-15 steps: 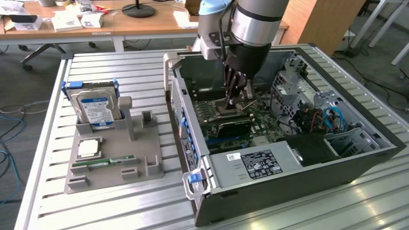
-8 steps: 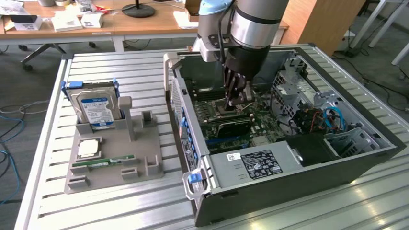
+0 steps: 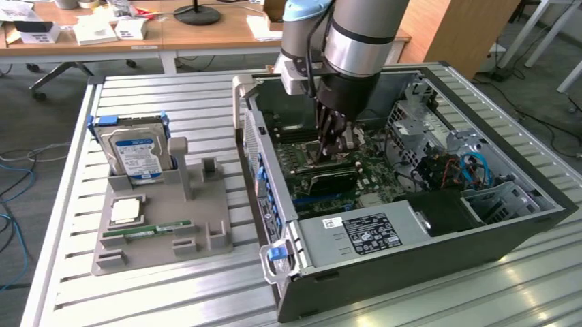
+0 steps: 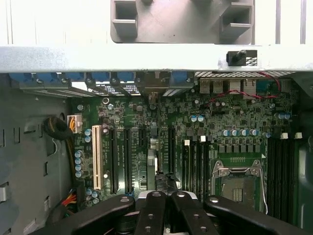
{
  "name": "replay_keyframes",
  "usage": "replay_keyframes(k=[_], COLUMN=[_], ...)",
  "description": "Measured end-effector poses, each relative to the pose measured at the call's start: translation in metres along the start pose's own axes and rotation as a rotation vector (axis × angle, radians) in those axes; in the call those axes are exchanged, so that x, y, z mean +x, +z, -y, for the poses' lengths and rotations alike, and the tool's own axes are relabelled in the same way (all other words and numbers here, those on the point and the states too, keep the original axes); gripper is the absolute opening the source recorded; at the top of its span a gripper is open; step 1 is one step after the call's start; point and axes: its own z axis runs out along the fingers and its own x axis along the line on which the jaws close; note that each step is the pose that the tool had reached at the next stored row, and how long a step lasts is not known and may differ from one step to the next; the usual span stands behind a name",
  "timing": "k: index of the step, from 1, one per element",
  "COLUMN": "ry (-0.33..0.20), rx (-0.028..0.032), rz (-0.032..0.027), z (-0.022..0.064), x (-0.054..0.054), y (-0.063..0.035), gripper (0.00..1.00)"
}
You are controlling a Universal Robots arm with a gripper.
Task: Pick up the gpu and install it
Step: 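Press down on the gpu until it lock into place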
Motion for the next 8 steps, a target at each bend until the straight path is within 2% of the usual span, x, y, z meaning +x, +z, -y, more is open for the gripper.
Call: replay_keyframes(k=[8], ry=[0.0], rx=[0.0001], rz=[0.0001], z=[-0.0038], x=[-0.0001], y=[0.0005], gripper=[0.11])
